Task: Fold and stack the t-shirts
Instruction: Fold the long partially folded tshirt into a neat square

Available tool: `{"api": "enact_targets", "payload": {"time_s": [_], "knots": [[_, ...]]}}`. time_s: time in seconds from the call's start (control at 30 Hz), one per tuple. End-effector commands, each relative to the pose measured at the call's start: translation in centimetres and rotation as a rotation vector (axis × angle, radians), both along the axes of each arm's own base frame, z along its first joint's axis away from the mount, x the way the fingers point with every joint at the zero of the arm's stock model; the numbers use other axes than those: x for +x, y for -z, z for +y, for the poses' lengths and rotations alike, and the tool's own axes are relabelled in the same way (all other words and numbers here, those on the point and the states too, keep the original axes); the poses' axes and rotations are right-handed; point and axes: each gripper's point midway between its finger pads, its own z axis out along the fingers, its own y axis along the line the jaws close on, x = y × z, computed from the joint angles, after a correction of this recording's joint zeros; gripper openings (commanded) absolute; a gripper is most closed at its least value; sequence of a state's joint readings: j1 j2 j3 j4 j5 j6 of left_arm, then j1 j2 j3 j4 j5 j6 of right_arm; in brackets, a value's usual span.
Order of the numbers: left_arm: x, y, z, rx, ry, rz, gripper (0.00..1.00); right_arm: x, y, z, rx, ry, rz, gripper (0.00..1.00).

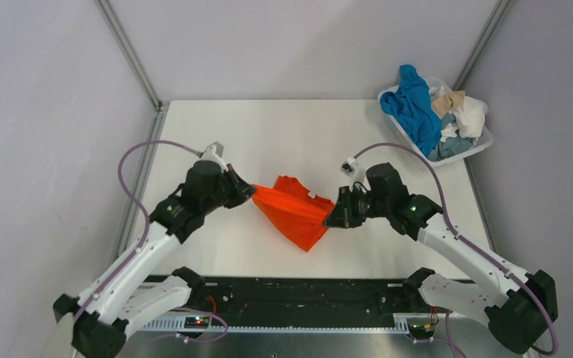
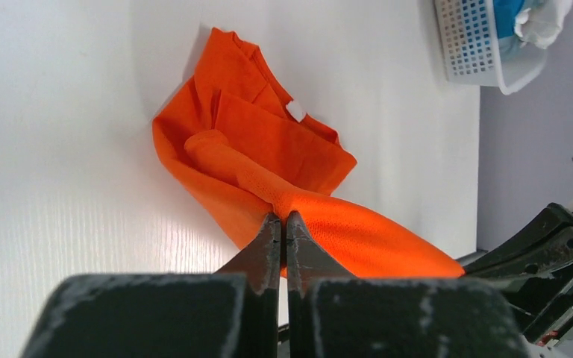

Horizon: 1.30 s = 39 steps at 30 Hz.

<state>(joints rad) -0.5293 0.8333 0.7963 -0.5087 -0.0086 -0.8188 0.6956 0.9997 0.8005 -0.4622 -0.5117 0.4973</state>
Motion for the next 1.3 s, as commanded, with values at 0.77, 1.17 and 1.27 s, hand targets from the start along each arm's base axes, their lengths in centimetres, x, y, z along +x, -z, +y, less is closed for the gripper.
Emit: {"api": "enact_targets", "payload": {"time_s": [0.77,1.17,1.27], "knots": [[18.4,9.2,-11.6,0.182,0.133,0.212,0.05,9.6,10.3,-7.6,0.001,0.446,0.345,0.04],[18.7,8.8,-13.4,0.157,0.238,0.193,0.95,11.0,11.2,-7.7,0.017,0.482,0.377,0.73],[18.7,5.5,-13.1,0.162,0.244,0.112,0.99,10.6,9.5,-8.7,-0.020,0.514,0.316,0.87]]}}
